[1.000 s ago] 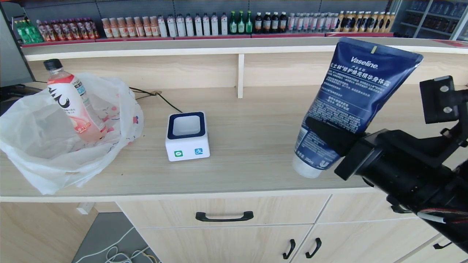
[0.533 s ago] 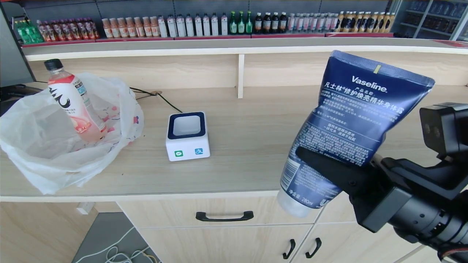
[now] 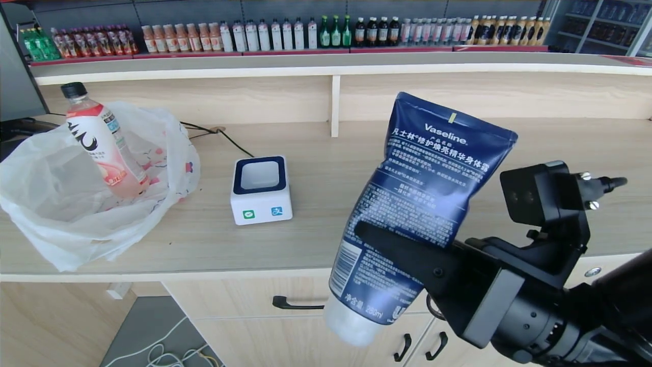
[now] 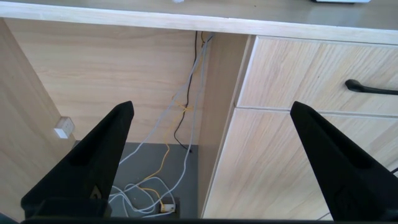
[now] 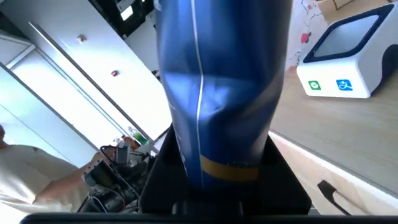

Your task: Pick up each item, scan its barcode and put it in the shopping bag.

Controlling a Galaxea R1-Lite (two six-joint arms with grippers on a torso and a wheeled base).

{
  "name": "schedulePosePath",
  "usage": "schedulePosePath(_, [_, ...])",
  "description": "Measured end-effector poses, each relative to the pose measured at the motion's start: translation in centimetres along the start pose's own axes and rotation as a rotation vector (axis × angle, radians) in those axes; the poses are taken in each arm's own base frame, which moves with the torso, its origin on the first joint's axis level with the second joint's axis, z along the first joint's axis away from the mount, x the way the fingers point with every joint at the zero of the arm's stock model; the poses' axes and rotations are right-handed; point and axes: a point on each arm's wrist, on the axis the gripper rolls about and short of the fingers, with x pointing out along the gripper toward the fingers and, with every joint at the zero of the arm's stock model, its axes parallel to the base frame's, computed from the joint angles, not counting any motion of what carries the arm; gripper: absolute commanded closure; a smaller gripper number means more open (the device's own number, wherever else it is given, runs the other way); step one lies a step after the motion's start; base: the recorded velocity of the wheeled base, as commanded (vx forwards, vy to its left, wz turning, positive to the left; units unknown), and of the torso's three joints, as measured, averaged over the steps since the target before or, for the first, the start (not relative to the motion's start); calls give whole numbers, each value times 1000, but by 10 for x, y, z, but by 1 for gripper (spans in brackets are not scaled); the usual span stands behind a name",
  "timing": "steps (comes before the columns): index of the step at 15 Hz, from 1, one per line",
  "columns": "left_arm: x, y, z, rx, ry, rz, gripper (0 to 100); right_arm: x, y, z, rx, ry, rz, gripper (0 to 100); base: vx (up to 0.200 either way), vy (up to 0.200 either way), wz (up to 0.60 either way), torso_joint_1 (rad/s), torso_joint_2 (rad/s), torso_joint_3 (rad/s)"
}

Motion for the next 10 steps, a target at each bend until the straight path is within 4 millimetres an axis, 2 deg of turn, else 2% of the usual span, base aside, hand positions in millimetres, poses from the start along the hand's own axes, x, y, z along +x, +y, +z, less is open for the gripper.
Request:
schedulePosePath(3, [0,0,0,0,0,0,0,6,10,0,97,-4,45,100,0,0,0,0,0,0])
schedulePosePath(6, [0,0,0,0,0,0,0,6,16,7,96,-27,70,100,0,0,0,0,0,0])
schedulePosePath(10, [0,0,0,0,0,-1,0,4,37,15,123,-50,151,100,0,0,0,0,0,0])
